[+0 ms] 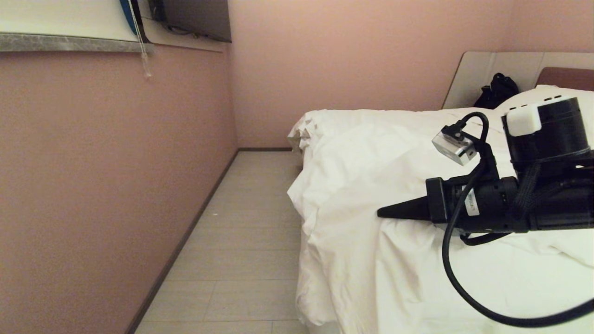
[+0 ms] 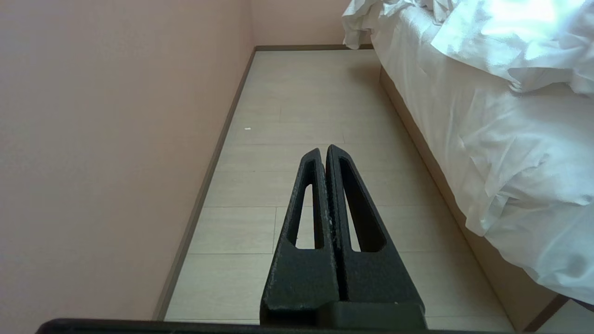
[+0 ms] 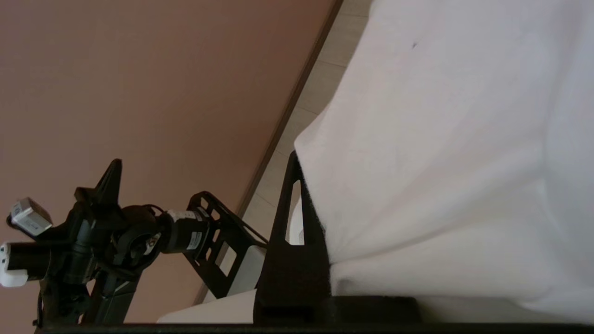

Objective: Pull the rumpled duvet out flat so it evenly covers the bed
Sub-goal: Flatten the corners of the folded blanket

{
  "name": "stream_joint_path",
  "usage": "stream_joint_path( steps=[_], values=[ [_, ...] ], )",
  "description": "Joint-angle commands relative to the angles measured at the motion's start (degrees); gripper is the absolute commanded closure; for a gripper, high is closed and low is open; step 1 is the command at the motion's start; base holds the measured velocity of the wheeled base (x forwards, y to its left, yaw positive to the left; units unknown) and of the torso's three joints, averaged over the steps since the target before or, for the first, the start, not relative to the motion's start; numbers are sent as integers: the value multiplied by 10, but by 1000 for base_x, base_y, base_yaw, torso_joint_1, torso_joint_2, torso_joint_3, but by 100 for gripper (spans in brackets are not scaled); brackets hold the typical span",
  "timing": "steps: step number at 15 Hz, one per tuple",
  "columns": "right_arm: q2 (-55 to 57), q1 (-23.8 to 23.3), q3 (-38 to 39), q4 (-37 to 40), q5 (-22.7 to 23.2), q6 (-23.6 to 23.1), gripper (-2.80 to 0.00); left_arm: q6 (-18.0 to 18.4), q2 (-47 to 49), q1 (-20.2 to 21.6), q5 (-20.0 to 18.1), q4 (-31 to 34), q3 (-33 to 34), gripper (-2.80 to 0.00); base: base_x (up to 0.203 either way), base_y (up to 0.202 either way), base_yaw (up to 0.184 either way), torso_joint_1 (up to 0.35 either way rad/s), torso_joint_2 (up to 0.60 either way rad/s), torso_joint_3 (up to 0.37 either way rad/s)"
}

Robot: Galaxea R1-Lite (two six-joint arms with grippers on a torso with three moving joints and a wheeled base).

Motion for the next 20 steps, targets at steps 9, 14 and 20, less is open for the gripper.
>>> stream_joint_path(
  steps=[9,14,20],
  values=[
    [-11,90,3,12,-76,26,0,0,0,0,0,0,0,0,0,0,0,0,0,0],
    [18,126,-2,10,-151,46,0,0,0,0,0,0,0,0,0,0,0,0,0,0],
    [57,201,-72,11,-257,75,0,0,0,0,0,0,0,0,0,0,0,0,0,0]
  ],
)
